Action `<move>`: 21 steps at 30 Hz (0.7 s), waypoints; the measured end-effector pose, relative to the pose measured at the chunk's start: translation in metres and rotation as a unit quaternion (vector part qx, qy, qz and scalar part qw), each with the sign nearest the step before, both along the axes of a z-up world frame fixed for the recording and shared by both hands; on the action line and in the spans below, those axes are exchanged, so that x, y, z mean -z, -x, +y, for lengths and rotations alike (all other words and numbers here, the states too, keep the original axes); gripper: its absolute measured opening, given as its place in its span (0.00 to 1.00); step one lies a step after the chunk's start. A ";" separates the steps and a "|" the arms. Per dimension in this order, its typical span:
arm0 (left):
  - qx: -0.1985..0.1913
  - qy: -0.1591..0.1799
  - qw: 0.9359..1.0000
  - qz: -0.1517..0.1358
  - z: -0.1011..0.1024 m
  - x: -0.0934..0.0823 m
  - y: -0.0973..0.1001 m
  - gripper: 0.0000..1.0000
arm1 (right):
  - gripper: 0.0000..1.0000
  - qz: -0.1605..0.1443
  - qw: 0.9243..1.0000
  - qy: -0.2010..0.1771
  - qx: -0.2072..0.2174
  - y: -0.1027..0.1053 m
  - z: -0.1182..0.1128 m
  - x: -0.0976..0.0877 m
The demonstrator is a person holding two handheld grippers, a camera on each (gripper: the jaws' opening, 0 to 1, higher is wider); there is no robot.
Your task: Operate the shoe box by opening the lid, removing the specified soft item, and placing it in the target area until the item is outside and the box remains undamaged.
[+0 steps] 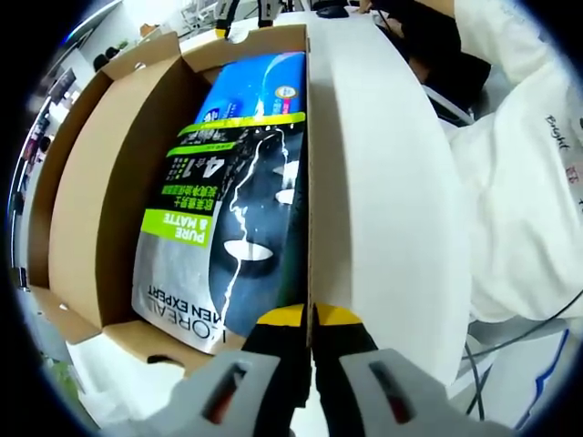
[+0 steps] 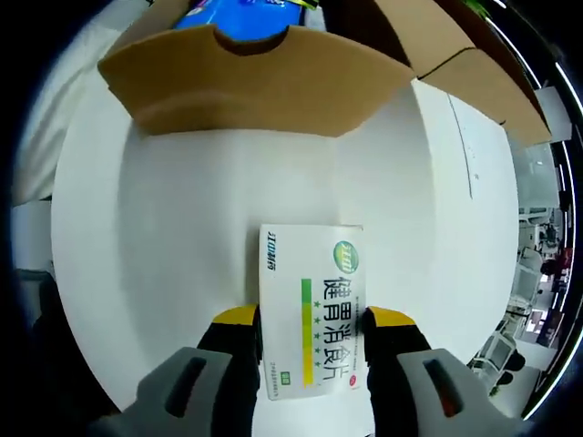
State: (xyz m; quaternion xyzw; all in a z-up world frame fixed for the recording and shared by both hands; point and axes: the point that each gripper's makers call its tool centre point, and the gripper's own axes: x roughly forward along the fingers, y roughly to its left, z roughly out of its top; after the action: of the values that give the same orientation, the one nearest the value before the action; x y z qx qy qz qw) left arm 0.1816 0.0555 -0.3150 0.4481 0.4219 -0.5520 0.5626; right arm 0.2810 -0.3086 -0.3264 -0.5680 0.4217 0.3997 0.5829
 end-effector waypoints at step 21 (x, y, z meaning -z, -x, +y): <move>-0.001 0.001 1.000 0.000 0.001 0.001 0.006 0.01 | 0.45 0.001 1.000 0.001 0.006 0.002 0.000 0.006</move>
State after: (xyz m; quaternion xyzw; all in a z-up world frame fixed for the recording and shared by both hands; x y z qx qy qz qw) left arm 0.1757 0.0566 -0.3163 0.4469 0.4221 -0.5516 0.5638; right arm 0.2791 -0.3082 -0.3320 -0.5652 0.4263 0.3967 0.5844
